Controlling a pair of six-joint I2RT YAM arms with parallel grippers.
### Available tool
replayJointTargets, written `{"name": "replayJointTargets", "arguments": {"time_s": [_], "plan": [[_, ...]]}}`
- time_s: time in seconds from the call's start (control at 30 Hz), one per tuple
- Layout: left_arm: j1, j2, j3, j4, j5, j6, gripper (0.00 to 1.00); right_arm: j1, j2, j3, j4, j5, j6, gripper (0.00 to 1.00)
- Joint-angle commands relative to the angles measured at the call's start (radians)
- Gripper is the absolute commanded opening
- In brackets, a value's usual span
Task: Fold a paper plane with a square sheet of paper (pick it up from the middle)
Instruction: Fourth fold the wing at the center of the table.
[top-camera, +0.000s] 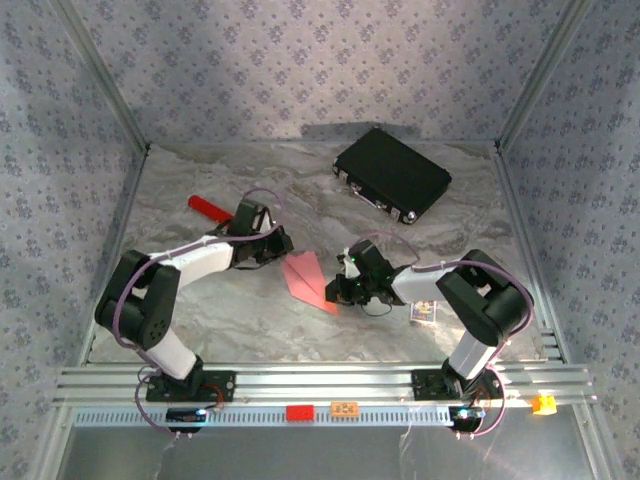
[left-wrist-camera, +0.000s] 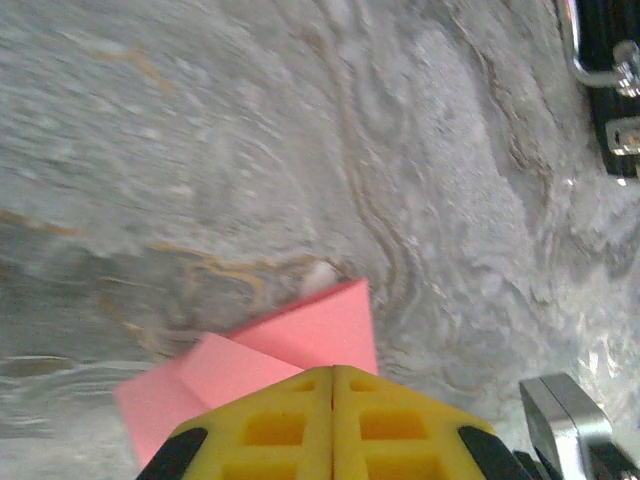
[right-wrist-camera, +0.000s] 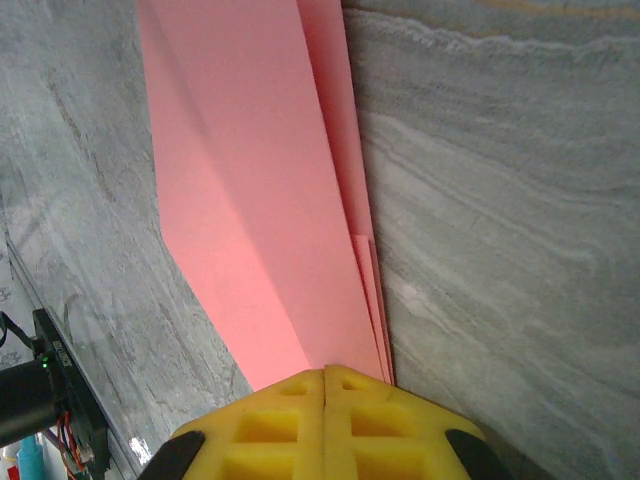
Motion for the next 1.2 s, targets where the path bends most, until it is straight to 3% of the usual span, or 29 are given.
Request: {"name": "replayJointTargets", "arguments": {"time_s": [0.0, 0.5, 0.87, 1.17], "plan": [[-0.038, 0.019, -0.022, 0.051, 0.040, -0.018, 0.06, -0.003, 0.036, -0.042, -0.185, 0.048, -0.024, 0.00], [-0.065, 0.187, -0.048, 0.077, 0.015, -0.011, 0.02, 0.002, 0.003, -0.012, -0.208, 0.050, -0.026, 0.00], [-0.063, 0.179, -0.101, 0.089, -0.002, 0.000, 0.01, 0.014, -0.060, 0.070, -0.207, 0.032, -0.029, 0.00], [-0.063, 0.186, -0.096, 0.089, -0.006, -0.002, 0.00, 0.037, 0.023, 0.168, -0.202, 0.007, -0.040, 0.00]]}}
